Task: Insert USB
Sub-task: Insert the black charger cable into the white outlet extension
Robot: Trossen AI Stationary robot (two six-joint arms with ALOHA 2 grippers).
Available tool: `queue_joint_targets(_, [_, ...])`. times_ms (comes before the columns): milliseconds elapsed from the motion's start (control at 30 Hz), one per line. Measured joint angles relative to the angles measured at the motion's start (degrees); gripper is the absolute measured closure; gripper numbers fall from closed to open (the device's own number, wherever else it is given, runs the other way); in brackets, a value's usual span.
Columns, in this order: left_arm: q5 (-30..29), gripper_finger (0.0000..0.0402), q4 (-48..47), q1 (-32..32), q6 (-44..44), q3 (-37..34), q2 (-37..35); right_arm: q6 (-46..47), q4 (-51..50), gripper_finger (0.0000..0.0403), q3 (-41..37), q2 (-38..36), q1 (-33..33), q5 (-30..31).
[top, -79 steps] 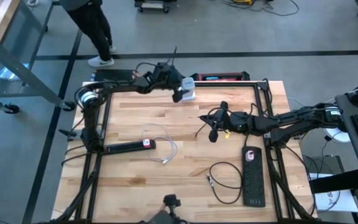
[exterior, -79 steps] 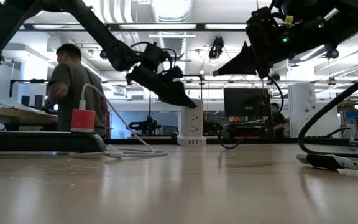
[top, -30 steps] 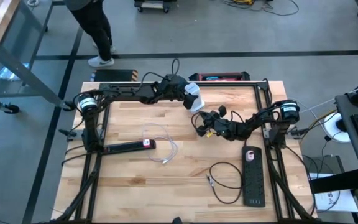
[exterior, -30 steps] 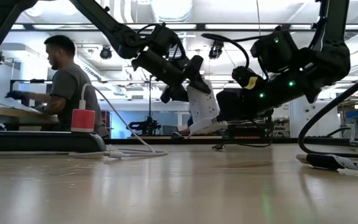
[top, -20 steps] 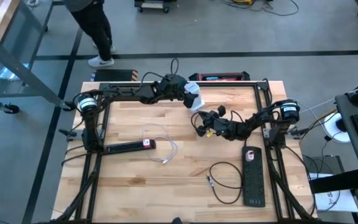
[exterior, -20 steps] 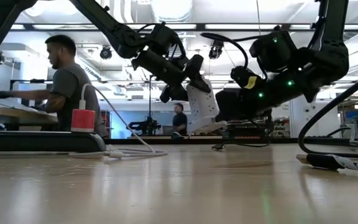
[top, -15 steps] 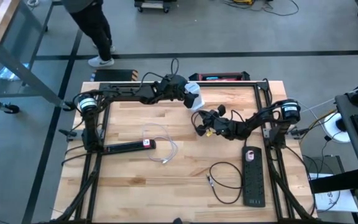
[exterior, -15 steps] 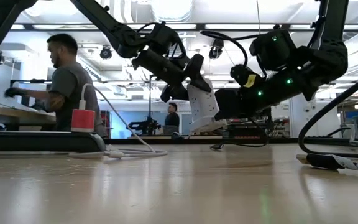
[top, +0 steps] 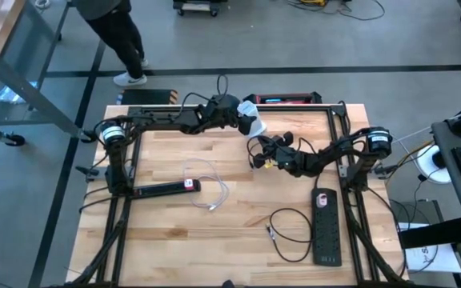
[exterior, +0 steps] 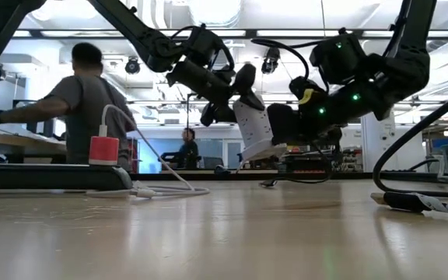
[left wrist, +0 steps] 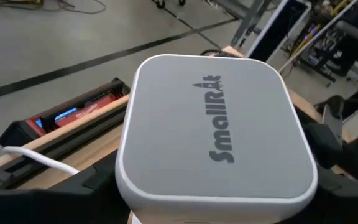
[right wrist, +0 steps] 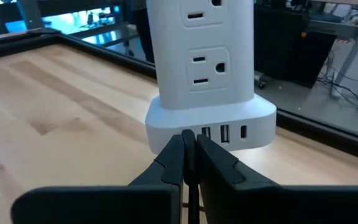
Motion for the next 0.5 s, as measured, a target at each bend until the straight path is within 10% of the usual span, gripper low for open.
queue_joint_targets(500, [-3.96,0.0127,1.55,-0.62,-4.08,-0.02,0.43,-0.09,-4.15,0.039,2.54,0.02,-2.92,-0.28])
